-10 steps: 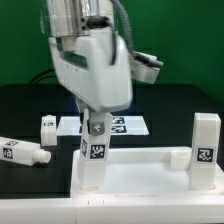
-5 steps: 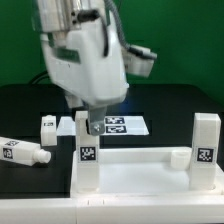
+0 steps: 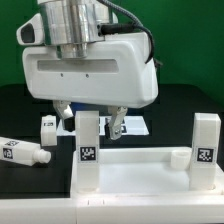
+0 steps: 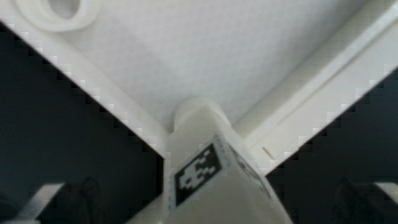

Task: Assemble desk

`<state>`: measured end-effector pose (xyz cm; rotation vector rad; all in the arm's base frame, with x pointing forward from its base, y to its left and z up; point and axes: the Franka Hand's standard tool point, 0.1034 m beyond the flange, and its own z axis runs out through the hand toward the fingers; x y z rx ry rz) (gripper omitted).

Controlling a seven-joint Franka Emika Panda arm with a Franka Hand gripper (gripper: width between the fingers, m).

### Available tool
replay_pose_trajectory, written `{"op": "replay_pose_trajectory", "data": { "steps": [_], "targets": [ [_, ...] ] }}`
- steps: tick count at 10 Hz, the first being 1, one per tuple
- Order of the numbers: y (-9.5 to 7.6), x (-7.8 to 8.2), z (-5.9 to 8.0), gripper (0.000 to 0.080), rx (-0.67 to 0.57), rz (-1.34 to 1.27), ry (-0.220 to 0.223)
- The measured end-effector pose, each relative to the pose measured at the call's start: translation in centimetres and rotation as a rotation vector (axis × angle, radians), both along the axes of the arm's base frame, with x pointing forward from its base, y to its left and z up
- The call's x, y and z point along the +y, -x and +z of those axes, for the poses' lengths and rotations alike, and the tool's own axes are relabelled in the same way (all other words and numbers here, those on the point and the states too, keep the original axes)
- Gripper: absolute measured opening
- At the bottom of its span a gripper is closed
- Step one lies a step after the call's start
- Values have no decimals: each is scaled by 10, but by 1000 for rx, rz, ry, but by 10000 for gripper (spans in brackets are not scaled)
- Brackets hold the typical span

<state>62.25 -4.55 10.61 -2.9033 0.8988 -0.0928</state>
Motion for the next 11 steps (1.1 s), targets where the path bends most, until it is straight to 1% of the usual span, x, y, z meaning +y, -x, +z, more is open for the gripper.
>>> {"op": "replay_pose_trajectory", "data": {
  "steps": [1, 2, 3, 4, 5, 6, 7, 9, 10, 11],
  "targets": [
    [-6, 1, 6, 649, -17, 214, 53],
    [-7, 7, 5, 649, -28, 365, 66],
    [-8, 6, 7, 649, -33, 384, 67],
    [-7, 6, 6, 619, -29, 366, 66],
    [-7, 6, 5, 619, -28, 350, 64],
    [-7, 6, 5, 436, -27, 341, 63],
    [-6, 3, 5, 294, -23, 298, 63],
    [-6, 1, 5, 294, -7, 18, 39],
    [-4, -2, 4, 291, 10, -242, 9],
    [-3, -2, 3, 290, 24, -500, -49]
  ]
}}
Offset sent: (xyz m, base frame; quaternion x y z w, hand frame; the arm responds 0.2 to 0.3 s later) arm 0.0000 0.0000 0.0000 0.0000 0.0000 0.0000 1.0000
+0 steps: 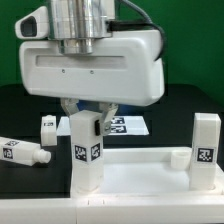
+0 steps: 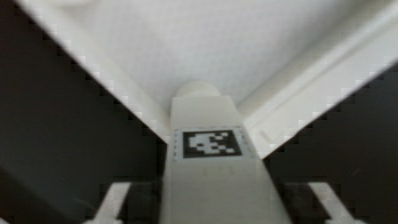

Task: Assemble desk

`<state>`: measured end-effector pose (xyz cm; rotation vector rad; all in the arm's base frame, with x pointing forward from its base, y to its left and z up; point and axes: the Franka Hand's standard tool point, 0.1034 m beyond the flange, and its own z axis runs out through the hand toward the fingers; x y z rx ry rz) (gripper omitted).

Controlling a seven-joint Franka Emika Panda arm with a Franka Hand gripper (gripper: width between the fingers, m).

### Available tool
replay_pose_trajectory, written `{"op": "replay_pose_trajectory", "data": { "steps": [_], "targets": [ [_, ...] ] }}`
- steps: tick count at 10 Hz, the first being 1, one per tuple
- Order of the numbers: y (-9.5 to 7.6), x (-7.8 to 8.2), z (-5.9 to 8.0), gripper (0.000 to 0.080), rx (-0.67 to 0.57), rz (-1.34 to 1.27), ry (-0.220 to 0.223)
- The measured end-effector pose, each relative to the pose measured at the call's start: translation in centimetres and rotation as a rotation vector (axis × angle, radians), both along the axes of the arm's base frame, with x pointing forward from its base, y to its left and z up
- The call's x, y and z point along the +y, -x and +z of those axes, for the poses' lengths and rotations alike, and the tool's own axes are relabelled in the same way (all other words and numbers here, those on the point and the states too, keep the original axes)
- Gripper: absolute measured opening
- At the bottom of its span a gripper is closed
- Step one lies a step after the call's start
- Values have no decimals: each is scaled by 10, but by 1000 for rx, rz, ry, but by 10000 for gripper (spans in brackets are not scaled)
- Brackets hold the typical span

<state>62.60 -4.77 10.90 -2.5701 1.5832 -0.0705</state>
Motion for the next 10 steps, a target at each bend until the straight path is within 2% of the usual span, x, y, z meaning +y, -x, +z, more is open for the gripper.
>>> {"op": "replay_pose_trajectory", "data": {
  "steps": [1, 2, 4, 5, 6, 7, 8, 9, 10],
  "targets": [
    [-2, -1, 2, 290, 16, -158, -46],
    [-1, -2, 0, 290, 19, -218, -70],
    [-1, -1, 0, 290, 22, -244, -73],
    [-2, 0, 1, 396, 15, -151, -53],
    [-3, 5, 3, 396, 4, -25, -26],
    [-2, 6, 8, 534, -5, 145, -22],
    [-2, 7, 13, 613, -6, 327, -23],
    [-2, 8, 14, 613, -15, 495, -15],
    [-2, 7, 13, 642, -19, 523, -10]
  ]
}}
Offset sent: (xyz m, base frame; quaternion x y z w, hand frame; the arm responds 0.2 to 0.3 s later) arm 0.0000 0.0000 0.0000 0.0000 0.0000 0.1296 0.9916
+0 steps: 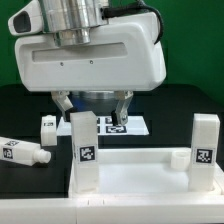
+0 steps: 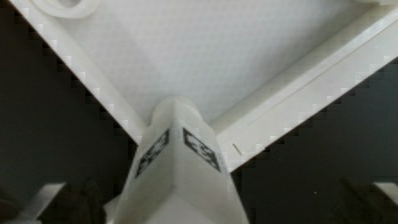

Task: Assemble desk

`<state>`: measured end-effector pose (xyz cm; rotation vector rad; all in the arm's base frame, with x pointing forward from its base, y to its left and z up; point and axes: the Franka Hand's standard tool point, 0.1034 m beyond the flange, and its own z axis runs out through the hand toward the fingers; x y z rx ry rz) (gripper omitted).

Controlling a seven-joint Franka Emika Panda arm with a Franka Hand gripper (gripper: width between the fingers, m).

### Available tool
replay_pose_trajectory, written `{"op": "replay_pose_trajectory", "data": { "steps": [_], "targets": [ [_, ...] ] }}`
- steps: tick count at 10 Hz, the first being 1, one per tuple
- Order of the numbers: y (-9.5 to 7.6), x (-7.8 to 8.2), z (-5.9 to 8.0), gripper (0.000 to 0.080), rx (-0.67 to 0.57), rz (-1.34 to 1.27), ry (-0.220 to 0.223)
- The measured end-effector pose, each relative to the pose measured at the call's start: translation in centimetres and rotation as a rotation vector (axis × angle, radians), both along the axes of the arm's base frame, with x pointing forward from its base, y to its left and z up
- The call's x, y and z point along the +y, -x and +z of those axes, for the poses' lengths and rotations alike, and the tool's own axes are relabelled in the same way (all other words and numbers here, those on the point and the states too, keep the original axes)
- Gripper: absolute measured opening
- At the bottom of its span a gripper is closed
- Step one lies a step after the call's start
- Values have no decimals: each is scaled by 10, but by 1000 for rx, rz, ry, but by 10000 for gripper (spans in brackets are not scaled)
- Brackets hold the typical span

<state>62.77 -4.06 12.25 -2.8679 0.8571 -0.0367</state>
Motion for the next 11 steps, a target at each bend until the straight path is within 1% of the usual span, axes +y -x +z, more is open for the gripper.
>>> {"op": "replay_pose_trajectory", "data": {
  "steps": [2, 3, 5, 6, 7, 9, 10, 11],
  "targets": [
    [0, -1, 0, 647, -19, 142, 10],
    [0, -4, 0, 649, -36, 274, 18],
    [-2, -22, -1, 649, -86, 647, 48],
    [-1, -24, -3, 649, -90, 747, 63],
    [-1, -24, -3, 649, -87, 726, 61],
    [-1, -24, -3, 382, -83, 703, 61],
    [-1, -24, -3, 284, -73, 622, 55],
    [-2, -24, -3, 284, -65, 515, 54]
  ]
}}
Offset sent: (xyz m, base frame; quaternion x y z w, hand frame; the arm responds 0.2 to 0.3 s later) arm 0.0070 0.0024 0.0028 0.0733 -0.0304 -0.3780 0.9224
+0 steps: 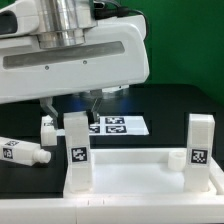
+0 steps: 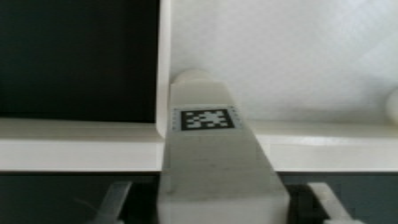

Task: Assemble desk

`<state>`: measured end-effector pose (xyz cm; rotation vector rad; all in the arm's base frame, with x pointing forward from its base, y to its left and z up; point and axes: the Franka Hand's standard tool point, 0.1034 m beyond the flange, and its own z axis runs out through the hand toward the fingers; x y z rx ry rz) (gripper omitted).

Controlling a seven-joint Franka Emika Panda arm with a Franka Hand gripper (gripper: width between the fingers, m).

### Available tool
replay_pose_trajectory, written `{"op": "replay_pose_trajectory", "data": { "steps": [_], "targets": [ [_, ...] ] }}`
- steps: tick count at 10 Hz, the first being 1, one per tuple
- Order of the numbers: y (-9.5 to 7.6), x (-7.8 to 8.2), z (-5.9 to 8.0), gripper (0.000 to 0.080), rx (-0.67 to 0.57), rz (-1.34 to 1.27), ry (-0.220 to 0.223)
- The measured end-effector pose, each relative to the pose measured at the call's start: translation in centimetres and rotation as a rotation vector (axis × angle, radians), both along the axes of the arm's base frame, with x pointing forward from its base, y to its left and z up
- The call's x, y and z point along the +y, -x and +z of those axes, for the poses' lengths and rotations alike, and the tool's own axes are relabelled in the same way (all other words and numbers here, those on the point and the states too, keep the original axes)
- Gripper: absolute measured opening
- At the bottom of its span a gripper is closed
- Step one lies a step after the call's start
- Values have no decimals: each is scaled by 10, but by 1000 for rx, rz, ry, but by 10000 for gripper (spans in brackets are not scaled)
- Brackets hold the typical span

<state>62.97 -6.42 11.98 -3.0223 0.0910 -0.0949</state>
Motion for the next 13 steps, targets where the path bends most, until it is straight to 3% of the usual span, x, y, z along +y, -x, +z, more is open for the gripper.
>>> {"op": "replay_pose_trajectory", "data": {
  "steps": [2, 4, 7, 9, 10, 11, 12, 13],
  "targets": [
    [-3, 6, 1, 284, -13, -282, 7],
    [-1, 9, 0, 284, 14, -742, -39],
    [0, 4, 1, 285, 49, -1042, -88],
    [-1, 7, 2, 285, 41, -899, -64],
    [-4, 13, 5, 364, 31, -716, -45],
    [-1, 19, 1, 549, 44, -519, -35],
    [3, 21, -2, 549, 69, -389, -36],
    [0, 20, -1, 629, 56, -393, -33]
  ]
}}
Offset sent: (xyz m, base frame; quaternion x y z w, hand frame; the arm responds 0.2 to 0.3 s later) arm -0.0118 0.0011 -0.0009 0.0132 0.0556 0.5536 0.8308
